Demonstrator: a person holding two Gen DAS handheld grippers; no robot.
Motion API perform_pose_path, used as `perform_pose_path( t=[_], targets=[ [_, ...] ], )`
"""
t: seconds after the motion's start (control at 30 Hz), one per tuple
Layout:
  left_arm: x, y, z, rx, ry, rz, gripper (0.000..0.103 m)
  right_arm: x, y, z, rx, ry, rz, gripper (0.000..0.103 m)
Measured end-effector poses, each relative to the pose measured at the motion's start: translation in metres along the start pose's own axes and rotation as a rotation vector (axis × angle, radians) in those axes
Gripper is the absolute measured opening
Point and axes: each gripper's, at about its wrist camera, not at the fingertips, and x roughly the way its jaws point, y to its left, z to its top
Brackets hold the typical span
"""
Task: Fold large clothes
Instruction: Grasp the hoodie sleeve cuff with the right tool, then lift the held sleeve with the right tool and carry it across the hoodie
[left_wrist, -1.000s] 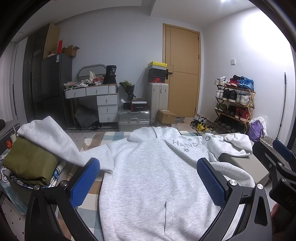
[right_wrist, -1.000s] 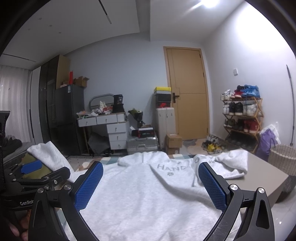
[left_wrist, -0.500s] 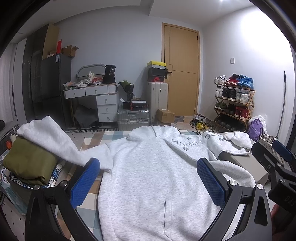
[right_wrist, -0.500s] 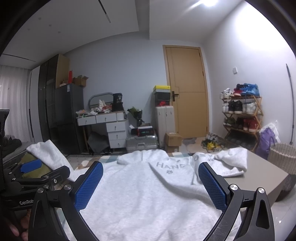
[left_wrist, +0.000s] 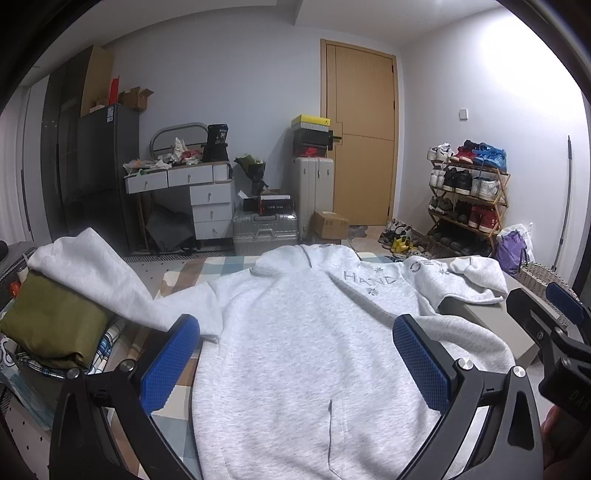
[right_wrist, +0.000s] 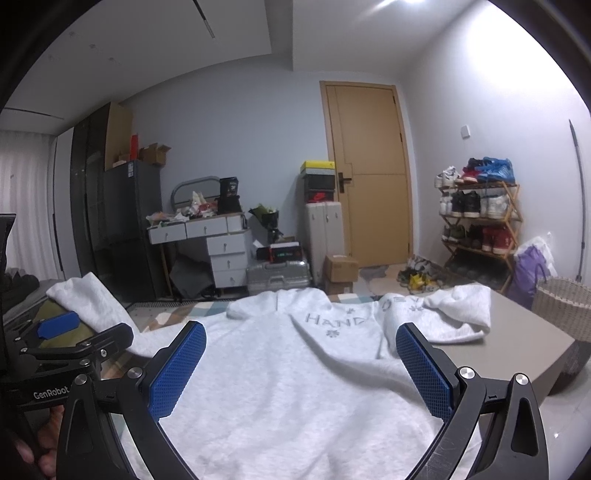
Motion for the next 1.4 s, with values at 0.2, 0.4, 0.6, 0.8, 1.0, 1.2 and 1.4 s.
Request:
perform_pose_path(
  t=[0.2,0.4,0.6,0.8,1.0,1.2,1.4],
  targets=[
    [0.028,-0.001,-0.008,0.014,0.046,-0.017,0.102,0.029,-0.024,-0.004,0.015,0.08,-0.003,0.103],
    [0.073,-0.005,-0.019,0.032,0.135,-0.032,0.102,0.079,-0.076,0.001,-0.018,0.16,-0.147,0.103],
    [0.104,-0.01,-0.027,0.066,0.199,-0.03,0.102,0.16,-0.152,0.023,-0.074,0.284,-0.266,0.103],
    [0.126,-0.012,-0.03,0.078,0.248,-0.02,0.102,0.261,-0.211,0.027,-0.201,0.463,-0.329,0.101],
    [0.131,-0.014,-0.035,0.08,0.264,-0.006,0.102,0.354,-0.259,0.003,-0.223,0.716,-0.323,0.087],
    [0.133,-0.015,-0.033,0.097,0.277,0.011,0.102,0.376,-0.284,-0.009,-0.201,0.826,-0.318,0.029],
    [0.133,-0.011,-0.028,0.084,0.28,0.015,0.102,0.317,-0.325,0.042,-0.001,0.636,-0.344,0.023]
  ],
)
